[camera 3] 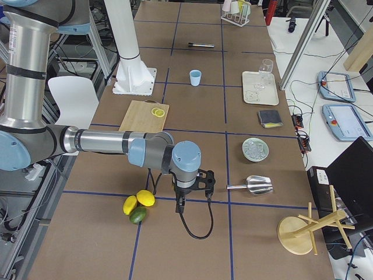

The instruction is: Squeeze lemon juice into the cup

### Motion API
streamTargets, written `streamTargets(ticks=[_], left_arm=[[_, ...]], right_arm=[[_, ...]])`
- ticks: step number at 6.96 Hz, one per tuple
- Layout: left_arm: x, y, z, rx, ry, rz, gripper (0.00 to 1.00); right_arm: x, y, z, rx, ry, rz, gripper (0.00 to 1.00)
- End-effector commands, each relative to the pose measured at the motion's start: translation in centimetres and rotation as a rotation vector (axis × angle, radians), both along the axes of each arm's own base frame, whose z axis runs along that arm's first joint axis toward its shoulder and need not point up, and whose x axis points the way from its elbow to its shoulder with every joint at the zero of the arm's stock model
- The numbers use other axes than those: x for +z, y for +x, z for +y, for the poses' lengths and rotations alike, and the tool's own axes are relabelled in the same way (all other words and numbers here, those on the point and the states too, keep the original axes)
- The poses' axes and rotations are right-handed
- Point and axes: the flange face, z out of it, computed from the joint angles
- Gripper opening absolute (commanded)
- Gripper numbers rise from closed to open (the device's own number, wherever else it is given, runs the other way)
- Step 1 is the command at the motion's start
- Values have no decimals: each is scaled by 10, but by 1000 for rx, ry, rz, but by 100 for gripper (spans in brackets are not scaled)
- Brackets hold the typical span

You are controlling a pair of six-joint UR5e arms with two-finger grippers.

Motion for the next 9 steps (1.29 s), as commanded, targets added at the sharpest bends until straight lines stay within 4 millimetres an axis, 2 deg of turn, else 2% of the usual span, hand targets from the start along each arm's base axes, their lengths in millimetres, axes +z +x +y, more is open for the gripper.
streamTargets(ticks=[1,9], left_arm=[[0,-1,1,-1,4,1,100],[-2,0,0,1,22,1,100]], right_arm=[[-3,1,2,-1,6,4,100],[6,0,16,3,-21,8,100]])
